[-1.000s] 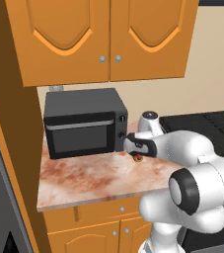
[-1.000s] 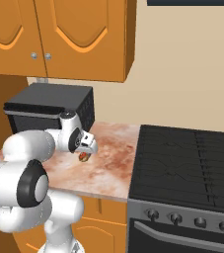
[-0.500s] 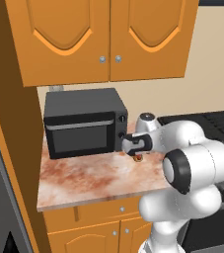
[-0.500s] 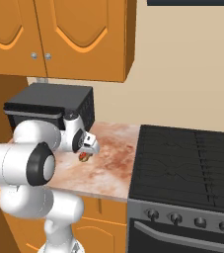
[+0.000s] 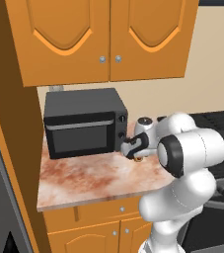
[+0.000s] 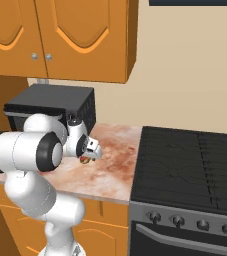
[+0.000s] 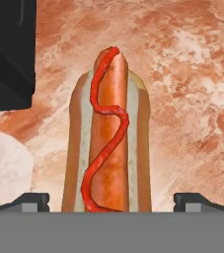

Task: Store the hot dog in the freezer for long-term storage. Close the freezer door after placing the cooked food.

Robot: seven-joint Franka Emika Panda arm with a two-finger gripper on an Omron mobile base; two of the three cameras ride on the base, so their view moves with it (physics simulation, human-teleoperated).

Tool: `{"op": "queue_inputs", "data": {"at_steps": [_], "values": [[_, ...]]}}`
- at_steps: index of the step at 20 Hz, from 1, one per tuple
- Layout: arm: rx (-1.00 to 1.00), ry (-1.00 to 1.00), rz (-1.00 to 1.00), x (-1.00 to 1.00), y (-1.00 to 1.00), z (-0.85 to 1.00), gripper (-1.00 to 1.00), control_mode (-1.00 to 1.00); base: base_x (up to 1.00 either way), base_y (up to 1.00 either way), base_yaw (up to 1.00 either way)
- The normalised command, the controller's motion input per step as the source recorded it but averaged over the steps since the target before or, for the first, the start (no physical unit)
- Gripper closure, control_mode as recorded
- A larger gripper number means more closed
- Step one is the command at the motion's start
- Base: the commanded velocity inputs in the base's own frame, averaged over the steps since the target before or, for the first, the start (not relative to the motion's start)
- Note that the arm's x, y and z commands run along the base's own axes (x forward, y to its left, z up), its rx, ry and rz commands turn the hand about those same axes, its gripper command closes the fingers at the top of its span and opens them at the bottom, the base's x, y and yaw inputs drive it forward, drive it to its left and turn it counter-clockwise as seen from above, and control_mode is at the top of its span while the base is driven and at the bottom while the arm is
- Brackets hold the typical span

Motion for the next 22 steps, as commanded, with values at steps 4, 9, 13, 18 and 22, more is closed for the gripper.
{"op": "queue_inputs", "data": {"at_steps": [4, 9, 13, 18, 22], "values": [[0.0, 0.0, 0.0, 0.13, 0.0, -0.37, -1.0, -1.0, 0.0, 0.0, 0.0], [0.01, 0.0, 0.0, 0.0, 0.0, -0.19, -1.0, -1.0, 0.0, 0.0, 0.0], [0.02, 0.0, 0.0, 0.0, 0.0, -0.21, 1.0, -1.0, 0.0, 0.0, 0.0], [0.01, 0.0, 0.0, 0.0, 0.01, -0.2, 1.0, -1.0, 0.0, 0.0, 0.0], [0.01, 0.0, 0.0, -0.01, 0.0, -0.12, 1.0, -1.0, 0.0, 0.0, 0.0]]}}
